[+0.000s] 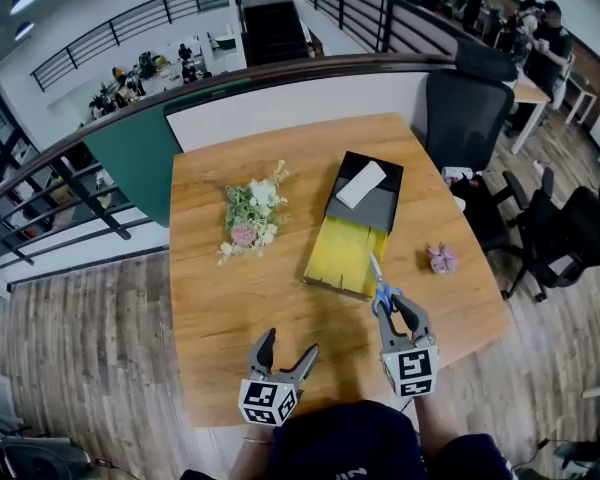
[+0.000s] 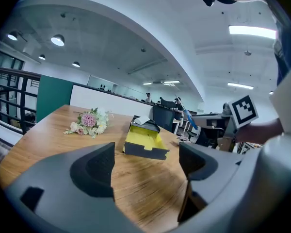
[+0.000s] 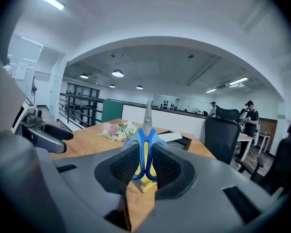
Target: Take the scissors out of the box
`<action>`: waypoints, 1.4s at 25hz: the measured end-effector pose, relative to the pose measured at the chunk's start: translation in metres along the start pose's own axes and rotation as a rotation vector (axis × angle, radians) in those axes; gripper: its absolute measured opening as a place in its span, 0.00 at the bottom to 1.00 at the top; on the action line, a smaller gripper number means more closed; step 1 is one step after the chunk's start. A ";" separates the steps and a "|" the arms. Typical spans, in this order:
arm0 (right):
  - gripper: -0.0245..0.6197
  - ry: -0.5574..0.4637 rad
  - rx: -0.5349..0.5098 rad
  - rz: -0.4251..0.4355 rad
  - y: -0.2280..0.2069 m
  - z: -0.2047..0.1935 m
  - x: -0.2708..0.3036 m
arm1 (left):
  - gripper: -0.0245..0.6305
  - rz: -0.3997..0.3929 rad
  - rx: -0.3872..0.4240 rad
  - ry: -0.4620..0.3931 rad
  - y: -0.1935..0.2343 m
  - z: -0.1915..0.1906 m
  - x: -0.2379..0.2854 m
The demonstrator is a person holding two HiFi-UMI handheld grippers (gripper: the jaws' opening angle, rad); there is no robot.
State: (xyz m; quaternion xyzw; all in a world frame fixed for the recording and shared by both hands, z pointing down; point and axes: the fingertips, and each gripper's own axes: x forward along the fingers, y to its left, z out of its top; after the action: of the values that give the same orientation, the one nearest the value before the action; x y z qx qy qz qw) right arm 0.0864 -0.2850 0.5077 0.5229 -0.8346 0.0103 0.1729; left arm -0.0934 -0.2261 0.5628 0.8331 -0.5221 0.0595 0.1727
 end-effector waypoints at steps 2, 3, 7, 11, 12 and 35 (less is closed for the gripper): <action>0.19 -0.019 0.039 -0.016 0.003 -0.010 -0.015 | 0.67 0.003 -0.002 0.002 -0.001 -0.002 -0.002; 0.19 -0.030 0.051 -0.021 0.005 -0.017 -0.023 | 0.67 0.004 -0.004 0.004 -0.001 -0.004 -0.003; 0.19 0.029 0.068 0.002 0.018 -0.057 -0.039 | 0.67 0.009 -0.001 0.011 0.000 -0.010 -0.005; 0.19 0.030 0.102 -0.017 0.018 -0.064 -0.046 | 0.67 0.015 0.002 0.013 0.000 -0.011 -0.005; 0.19 0.027 0.102 -0.021 0.017 -0.063 -0.046 | 0.67 0.014 0.004 0.013 0.000 -0.011 -0.005; 0.19 0.035 0.039 0.032 0.025 -0.058 -0.034 | 0.04 -0.077 0.023 0.007 -0.025 -0.002 0.006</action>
State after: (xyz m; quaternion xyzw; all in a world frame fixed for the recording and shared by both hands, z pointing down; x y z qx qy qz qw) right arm 0.0939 -0.2329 0.5565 0.5125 -0.8393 0.0386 0.1772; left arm -0.0688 -0.2206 0.5607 0.8543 -0.4883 0.0618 0.1672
